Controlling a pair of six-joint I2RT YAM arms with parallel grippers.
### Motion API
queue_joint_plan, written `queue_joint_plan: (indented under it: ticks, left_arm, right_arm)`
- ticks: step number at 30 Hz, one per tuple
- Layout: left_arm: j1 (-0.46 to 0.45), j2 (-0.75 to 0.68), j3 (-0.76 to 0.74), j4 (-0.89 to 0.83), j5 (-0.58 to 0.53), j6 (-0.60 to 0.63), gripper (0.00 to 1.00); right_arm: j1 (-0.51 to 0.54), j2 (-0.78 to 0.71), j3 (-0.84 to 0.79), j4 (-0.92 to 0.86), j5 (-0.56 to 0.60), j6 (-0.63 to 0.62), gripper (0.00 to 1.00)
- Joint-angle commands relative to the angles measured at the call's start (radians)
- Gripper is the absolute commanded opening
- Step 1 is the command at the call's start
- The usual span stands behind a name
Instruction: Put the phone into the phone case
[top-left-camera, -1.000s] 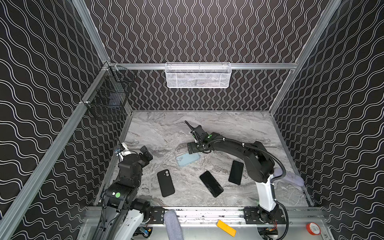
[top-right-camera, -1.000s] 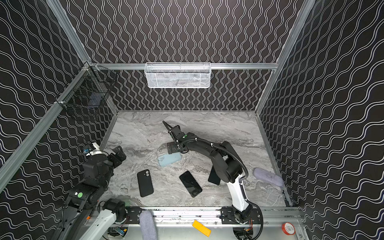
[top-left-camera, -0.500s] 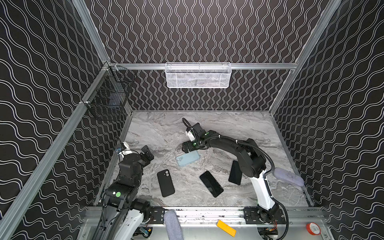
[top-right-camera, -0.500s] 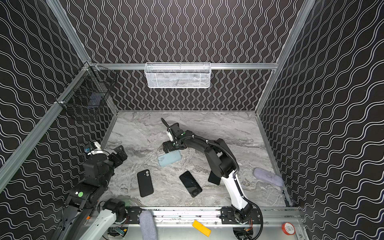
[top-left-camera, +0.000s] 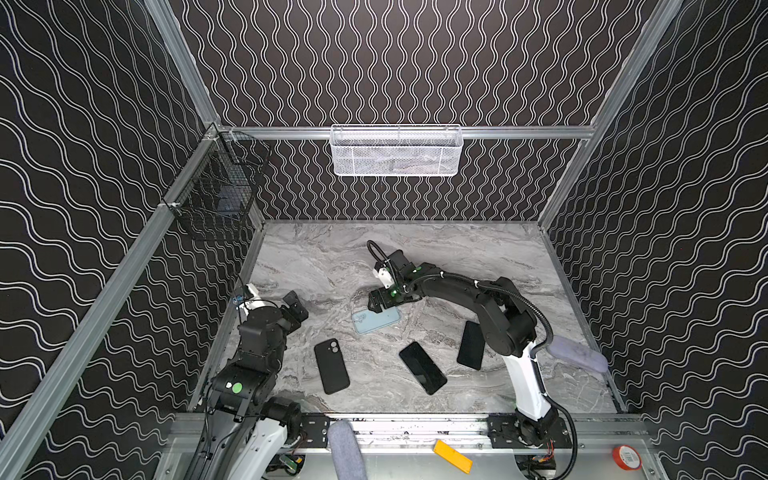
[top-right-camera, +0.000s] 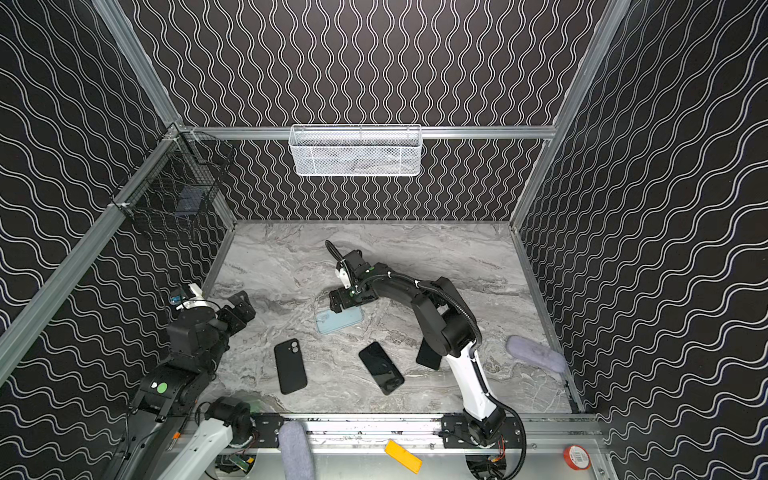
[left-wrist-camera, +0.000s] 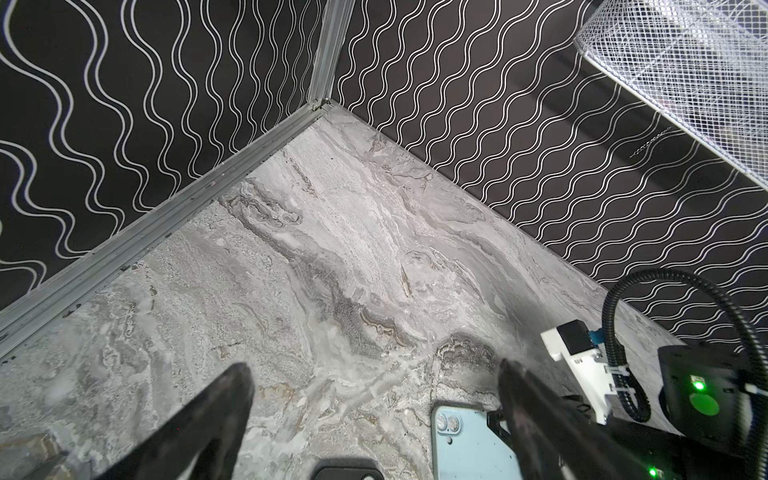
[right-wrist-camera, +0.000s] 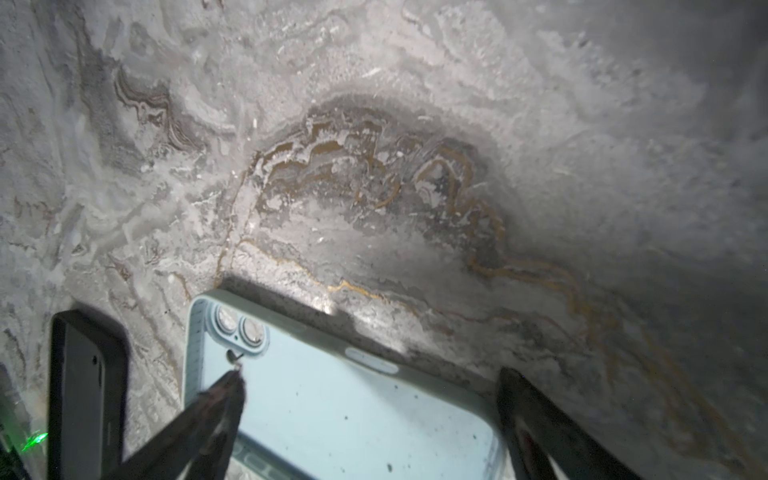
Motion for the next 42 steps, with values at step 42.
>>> queue_joint_plan:
  ticks: [42]
  left_arm:
    - [-0.091,0.353,0.09,0.073,0.653,0.214,0.93]
  right_arm:
    - [0.064,-0.712,-0.592,-0.101,0.21,0.324,0.98]
